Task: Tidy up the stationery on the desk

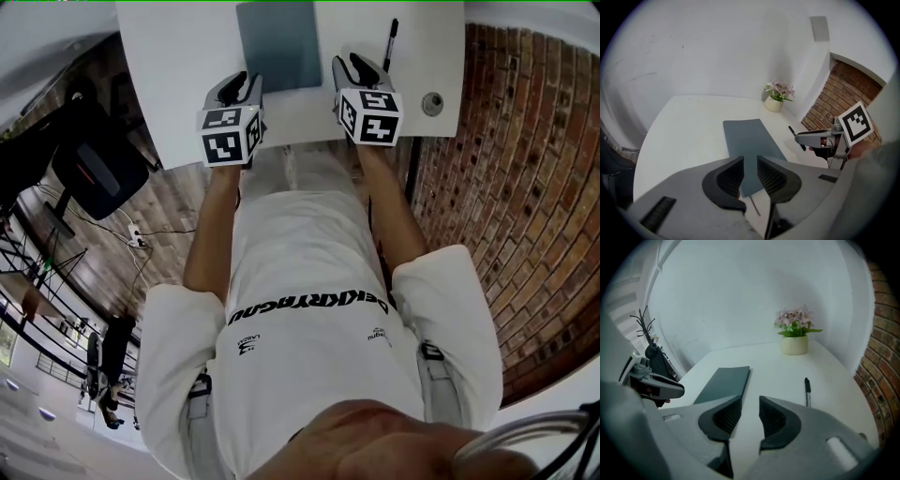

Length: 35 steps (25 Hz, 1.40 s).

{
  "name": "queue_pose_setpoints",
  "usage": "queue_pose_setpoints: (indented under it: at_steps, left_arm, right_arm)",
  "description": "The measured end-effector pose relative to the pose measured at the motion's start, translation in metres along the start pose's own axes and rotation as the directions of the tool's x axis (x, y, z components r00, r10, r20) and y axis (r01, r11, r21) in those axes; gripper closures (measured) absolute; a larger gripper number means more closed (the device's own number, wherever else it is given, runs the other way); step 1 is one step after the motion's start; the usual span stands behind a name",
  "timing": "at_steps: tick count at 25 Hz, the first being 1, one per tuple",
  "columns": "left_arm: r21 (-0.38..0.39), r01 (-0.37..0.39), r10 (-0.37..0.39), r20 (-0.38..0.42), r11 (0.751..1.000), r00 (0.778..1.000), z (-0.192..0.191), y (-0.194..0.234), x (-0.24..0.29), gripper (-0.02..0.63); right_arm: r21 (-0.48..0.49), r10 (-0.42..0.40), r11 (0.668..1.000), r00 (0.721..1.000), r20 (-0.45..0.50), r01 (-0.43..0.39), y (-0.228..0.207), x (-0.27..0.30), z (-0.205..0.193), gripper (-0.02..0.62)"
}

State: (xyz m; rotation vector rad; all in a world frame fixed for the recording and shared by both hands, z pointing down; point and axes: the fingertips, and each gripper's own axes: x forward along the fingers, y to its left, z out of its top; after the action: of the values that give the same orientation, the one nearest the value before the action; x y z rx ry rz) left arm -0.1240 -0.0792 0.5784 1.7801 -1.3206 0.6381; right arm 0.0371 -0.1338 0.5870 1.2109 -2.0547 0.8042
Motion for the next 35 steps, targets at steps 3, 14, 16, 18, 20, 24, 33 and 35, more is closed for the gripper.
queue_pose_setpoints:
  at_steps: [3, 14, 16, 18, 20, 24, 33, 35]
  left_arm:
    - [0.013, -0.002, 0.002, 0.009, 1.000, 1.000, 0.002, -0.011, -0.003, 0.543]
    - [0.072, -0.023, 0.013, 0.142, 0.997, 0.990, 0.033, -0.050, -0.034, 0.607]
    - [0.101, -0.020, 0.002, 0.181, 0.995, 0.984, 0.039, -0.059, -0.041, 0.607]
    - [0.137, -0.028, -0.002, 0.211, 0.990, 0.977, 0.042, -0.067, -0.049, 0.607]
    - [0.169, -0.034, -0.006, 0.230, 0.985, 0.973, 0.042, -0.074, -0.056, 0.607]
    - [0.199, -0.031, -0.021, 0.255, 0.980, 0.967, 0.040, -0.083, -0.065, 0.607]
    - [0.186, -0.037, -0.027, 0.327, 0.982, 0.945, 0.046, -0.096, -0.082, 0.607]
    - [0.184, -0.039, -0.025, 0.331, 0.982, 0.943, 0.047, -0.098, -0.084, 0.607]
  right_arm:
    - [0.002, -0.032, 0.999, 0.999, 0.012, 0.032, -0.018, -0.010, 0.004, 0.482]
    - [0.008, -0.136, 0.991, 0.991, 0.005, 0.136, -0.085, -0.022, -0.002, 0.482]
    - [-0.002, -0.148, 0.989, 0.989, 0.004, 0.148, -0.093, -0.022, -0.003, 0.482]
    - [-0.001, -0.152, 0.988, 0.988, -0.003, 0.152, -0.099, -0.020, -0.006, 0.483]
    - [-0.002, -0.160, 0.987, 0.987, -0.017, 0.160, -0.104, -0.016, -0.010, 0.484]
    - [-0.010, -0.178, 0.984, 0.983, -0.043, 0.178, -0.114, -0.005, -0.018, 0.506]
    - [0.029, -0.200, 0.979, 0.976, -0.085, 0.203, -0.134, 0.010, -0.026, 0.518]
    - [0.033, -0.199, 0.979, 0.976, -0.084, 0.203, -0.135, 0.010, -0.026, 0.543]
